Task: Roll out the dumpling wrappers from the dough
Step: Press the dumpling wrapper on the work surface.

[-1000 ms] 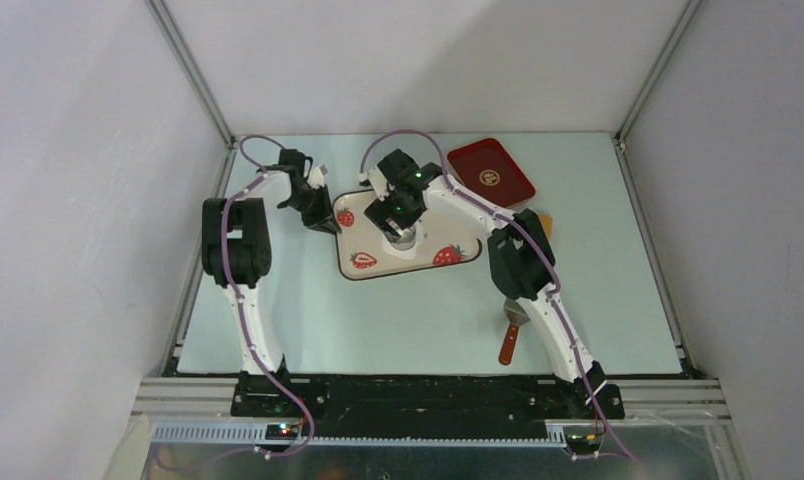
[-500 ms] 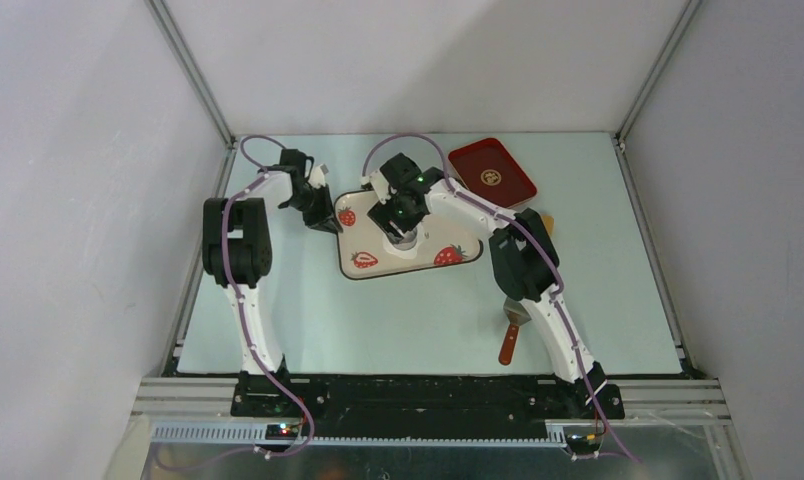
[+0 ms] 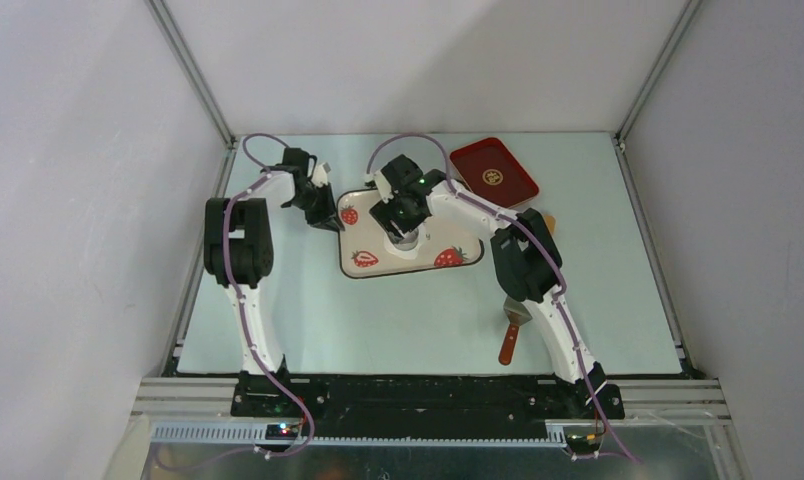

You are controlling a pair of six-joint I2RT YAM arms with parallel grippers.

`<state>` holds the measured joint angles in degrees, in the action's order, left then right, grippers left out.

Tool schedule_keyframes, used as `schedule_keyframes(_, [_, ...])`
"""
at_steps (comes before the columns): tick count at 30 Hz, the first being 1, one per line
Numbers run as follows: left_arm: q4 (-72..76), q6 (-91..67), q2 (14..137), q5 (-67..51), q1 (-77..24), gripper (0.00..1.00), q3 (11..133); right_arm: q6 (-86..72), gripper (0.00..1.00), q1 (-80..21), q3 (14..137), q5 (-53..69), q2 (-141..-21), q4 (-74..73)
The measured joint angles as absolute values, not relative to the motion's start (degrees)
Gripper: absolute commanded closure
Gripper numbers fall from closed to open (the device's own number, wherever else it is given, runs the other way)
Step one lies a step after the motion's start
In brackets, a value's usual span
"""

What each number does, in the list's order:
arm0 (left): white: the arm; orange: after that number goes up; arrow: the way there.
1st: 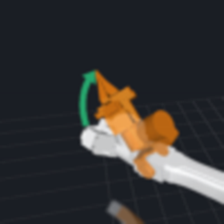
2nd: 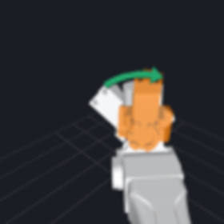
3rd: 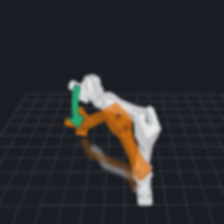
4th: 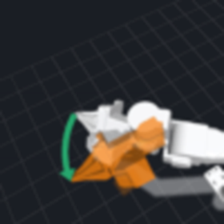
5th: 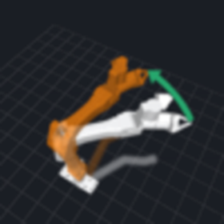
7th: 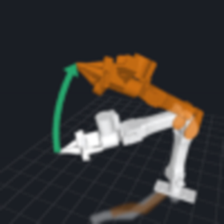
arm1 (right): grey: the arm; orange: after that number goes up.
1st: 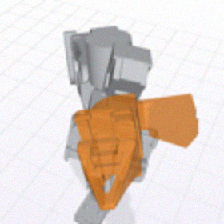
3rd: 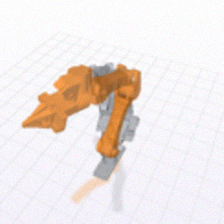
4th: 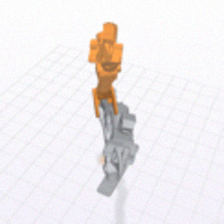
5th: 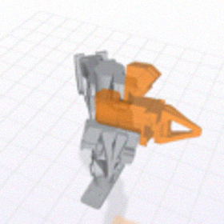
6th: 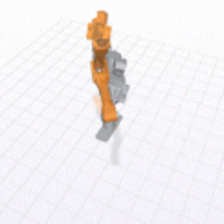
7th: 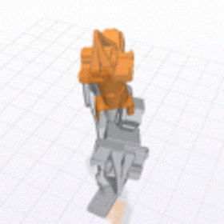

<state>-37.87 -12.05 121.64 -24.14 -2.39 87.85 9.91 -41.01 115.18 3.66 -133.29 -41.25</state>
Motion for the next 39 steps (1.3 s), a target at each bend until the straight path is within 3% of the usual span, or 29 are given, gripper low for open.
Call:
schedule_keyframes(23, [-37.69, -12.49, 121.64, -24.29, -3.53, 1.00, 87.61, 8.05, 0.70, -39.68, 105.01, 5.48, -127.66, -34.35])
schedule_keyframes(27, [-37.41, -12.67, 121.51, -24.32, -3.53, 1.00, 87.37, 5.91, 0.56, -39.68, 107.72, 4.36, -128.95, -36.91])
schedule_keyframes(30, [-37.34, -12.88, 121.49, -24.32, -3.53, 1.00, 87.31, 4.62, 0.32, -39.72, 107.83, 3.81, -129.01, -37.17])
schedule_keyframes(32, [-37.34, -13.06, 121.49, -24.29, -3.53, 1.00, 87.31, 4.47, 0.22, -39.72, 107.83, 3.79, -129.01, -37.17])
schedule_keyframes(39, [-37.32, -13.10, 121.49, -24.29, -3.53, 1.00, 87.31, 8.91, 0.06, -39.29, 106.94, 5.17, -128.42, -38.48])
